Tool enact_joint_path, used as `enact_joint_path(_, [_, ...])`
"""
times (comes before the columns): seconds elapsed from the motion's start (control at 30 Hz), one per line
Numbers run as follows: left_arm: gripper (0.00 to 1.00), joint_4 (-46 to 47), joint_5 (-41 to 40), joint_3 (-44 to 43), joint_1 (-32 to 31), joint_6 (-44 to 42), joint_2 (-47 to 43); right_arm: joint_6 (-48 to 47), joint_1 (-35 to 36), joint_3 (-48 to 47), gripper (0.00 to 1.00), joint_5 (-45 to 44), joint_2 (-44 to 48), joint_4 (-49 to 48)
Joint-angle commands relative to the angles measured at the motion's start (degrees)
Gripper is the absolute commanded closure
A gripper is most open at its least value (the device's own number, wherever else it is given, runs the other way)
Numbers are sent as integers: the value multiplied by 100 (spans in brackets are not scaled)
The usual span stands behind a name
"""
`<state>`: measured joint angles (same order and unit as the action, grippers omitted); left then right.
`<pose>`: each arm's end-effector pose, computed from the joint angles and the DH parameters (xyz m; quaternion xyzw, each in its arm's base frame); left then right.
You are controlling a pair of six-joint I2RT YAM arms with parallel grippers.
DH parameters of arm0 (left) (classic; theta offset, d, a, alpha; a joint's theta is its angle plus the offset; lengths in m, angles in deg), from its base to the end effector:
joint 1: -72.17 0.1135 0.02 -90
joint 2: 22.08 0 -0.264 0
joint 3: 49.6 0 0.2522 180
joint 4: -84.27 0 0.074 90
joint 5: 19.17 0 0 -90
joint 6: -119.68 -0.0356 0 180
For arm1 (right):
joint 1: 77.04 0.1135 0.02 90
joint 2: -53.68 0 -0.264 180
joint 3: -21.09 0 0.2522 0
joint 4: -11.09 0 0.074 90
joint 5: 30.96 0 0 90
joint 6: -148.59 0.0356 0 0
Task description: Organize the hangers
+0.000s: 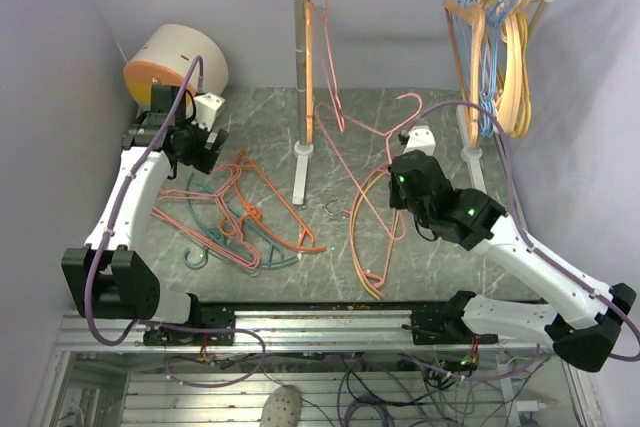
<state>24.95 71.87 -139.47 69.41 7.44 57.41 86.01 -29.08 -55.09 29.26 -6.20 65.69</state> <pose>0.2915 -0.0147 0.3359 0.2058 0.9136 0.0510 0.3471 0.1550 0.1455 0.3476 -0.0448 0.8758 0.0746 0.4748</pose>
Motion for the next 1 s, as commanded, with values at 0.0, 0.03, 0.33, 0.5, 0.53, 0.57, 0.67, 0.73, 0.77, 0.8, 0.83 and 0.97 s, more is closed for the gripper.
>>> enact_joint_path(0.0, [0,-70,-245,-86,119,273,228,-606,81,-560,100,-1513,-315,431])
enact_joint_path(0.03, [0,-67,-234,-87,150,314,241,-795,88,-622,100,-1674,-373,359])
enact_joint_path(0.33, [0,47,4,53,355,369,99,-2992,259,-1188,100,-3531,-1157,-1010])
enact_joint_path(0.5, [0,80,27,101,364,369,47,-5018,500,-990,100,-4139,-1345,-3469])
enact_joint_path(0.53, [0,89,36,117,364,362,36,-5471,538,-901,100,-4201,-1367,-4018])
enact_joint_path(0.57, [0,91,55,131,360,366,40,-5916,577,-841,100,-4255,-1415,-4567])
enact_joint_path(0.67, [1,104,112,157,370,379,39,-6923,624,-856,100,-4278,-1626,-5623])
enact_joint_path(0.73, [1,126,144,180,373,382,28,-7299,626,-996,100,-4223,-1831,-5979])
enact_joint_path(0.77, [1,126,158,177,373,379,39,-7486,626,-1074,100,-4163,-1920,-6129])
enact_joint_path(0.8, [2,126,171,192,373,382,41,-7582,622,-1157,100,-4094,-2015,-6260])
enact_joint_path(0.83, [2,126,180,191,373,380,38,-7624,619,-1264,100,-4003,-2103,-6324])
enact_joint_path(0.97, [1,109,214,191,377,370,0,-7702,602,-1755,100,-3763,-2454,-6387])
